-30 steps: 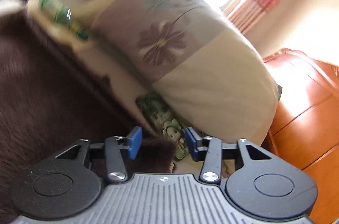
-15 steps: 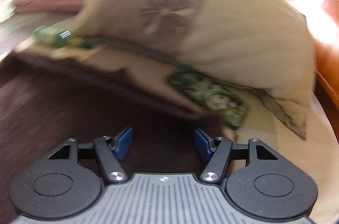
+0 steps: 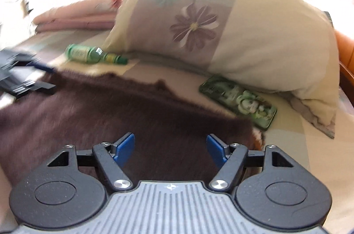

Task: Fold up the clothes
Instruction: 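Withdraw both open grippers above the folded sweater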

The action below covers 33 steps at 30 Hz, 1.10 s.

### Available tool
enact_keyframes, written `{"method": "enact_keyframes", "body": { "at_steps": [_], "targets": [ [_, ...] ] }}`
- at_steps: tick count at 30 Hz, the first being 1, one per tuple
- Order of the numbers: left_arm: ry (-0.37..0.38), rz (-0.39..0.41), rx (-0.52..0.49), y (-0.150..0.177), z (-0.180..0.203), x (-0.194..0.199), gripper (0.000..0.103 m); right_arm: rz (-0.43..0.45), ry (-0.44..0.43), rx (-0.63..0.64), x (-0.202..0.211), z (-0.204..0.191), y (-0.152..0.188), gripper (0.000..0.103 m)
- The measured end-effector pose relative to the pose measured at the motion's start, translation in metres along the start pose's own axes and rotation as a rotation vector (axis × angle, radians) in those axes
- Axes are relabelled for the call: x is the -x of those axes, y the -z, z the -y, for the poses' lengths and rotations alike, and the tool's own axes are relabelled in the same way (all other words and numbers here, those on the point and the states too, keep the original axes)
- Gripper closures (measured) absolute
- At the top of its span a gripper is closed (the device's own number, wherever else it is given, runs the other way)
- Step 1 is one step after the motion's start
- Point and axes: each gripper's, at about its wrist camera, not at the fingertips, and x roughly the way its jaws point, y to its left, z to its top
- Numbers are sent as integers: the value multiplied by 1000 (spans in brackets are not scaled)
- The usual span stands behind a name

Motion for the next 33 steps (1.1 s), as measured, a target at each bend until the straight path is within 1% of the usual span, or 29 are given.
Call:
{"method": "enact_keyframes", "body": {
  "at_steps": [2,5,7,8,9,11,12,14,16,17,19,20,21,22,23,24,25,26,27,29,30,31,33],
  "targets": [
    [-19,-18,5,1,-5,-10,28,-18,-17,24,2,0,13,27],
    [-47,-46,13,3,-14,-25,28,-11,-7,85,0,10,38,25],
    [-66,-64,19,4,-19,-35,28,25,-42,41,4,21,46,26],
    [-76,-74,21,5,-22,-40,28,27,-43,17,6,22,44,26],
    [-88,-77,11,4,-21,-39,31,23,-35,4,8,21,41,26],
    [-109,-64,-34,0,-11,-23,32,16,-26,-9,17,14,34,25],
    [-95,-45,-50,0,-7,-12,31,28,-35,0,24,8,33,25],
    [-33,-1,-93,6,6,13,29,58,-60,45,41,-5,36,22],
    [12,24,-139,19,17,32,29,55,-32,100,52,-18,51,22],
    [22,15,-146,28,20,37,29,53,-16,128,56,-24,58,22],
    [40,-2,-158,48,25,47,29,24,11,134,62,-25,71,22],
    [37,-25,-155,59,26,50,29,16,25,136,66,-25,75,21],
    [15,-63,-134,71,25,50,30,8,40,138,70,-25,80,21],
    [-2,-80,-104,81,24,51,30,0,55,139,74,-25,84,21],
    [-7,-65,-88,88,24,57,30,-9,70,141,78,-25,89,20],
    [-19,-48,-85,87,27,64,29,-17,85,143,82,-26,93,20],
    [-39,-42,-82,83,30,71,30,-30,105,134,85,-27,90,20],
    [-44,-27,-77,79,34,78,30,-15,100,124,91,-29,85,20],
    [-23,1,-69,74,38,85,29,5,94,113,97,-31,81,20],
    [64,40,-54,65,45,94,25,46,65,99,106,-41,71,19],
    [87,37,-51,62,49,92,25,52,57,102,106,-48,68,19],
    [92,28,-48,62,53,88,25,56,50,107,104,-55,64,18],
    [101,8,-42,61,60,80,25,34,49,110,94,-67,64,18]
  ]
}}
